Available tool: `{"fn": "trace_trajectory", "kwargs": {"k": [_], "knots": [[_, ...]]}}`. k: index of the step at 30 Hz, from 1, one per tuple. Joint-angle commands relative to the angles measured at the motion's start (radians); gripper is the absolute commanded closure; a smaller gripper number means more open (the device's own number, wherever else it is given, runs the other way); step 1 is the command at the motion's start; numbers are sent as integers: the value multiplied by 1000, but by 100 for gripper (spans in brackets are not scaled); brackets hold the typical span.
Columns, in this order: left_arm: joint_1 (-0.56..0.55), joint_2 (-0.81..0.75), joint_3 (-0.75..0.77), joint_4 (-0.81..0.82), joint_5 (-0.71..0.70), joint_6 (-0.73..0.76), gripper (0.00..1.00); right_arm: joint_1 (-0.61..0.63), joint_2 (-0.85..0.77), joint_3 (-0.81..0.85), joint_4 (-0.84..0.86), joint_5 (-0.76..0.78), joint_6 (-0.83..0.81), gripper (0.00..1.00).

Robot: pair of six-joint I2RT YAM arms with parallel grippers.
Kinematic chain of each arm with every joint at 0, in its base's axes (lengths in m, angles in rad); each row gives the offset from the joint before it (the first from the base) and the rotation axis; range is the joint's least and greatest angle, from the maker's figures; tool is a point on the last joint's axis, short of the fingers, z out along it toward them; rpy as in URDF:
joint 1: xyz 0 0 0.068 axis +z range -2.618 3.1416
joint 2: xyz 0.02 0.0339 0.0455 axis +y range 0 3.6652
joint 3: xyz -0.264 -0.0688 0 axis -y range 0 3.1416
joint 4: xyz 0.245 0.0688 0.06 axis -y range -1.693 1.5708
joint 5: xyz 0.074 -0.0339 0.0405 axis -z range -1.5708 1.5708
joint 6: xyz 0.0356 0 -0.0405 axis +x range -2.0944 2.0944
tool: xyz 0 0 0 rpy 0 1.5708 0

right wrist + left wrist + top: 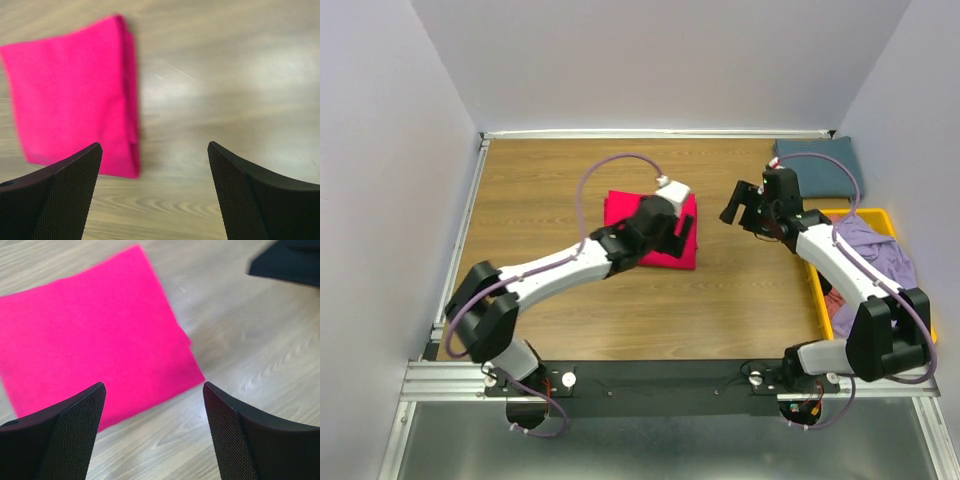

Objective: Fold and stack the t-shirts
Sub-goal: Neatly place the folded tshirt to the corner

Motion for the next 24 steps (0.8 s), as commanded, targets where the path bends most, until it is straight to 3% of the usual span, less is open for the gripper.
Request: {"fn": "trace_trajectory", "kwargs": {"k": [1,5,12,19,24], "knots": [[-121,142,81,-111,-178,199,16,-5,-63,-81,-170,154,48,7],[-201,259,159,-140,-180,255,21,-5,-91,-129,-181,165,87,5],[-212,440,264,-145,-100,279,32,-5,-103,-149,-195,155,95,5],[-212,514,318,-159,-114,290,41,-5,-106,-184,-195,134,107,5],[-212,531,324,-174,-79,289,42,-5,-94,-186,-193,131,108,5]]}}
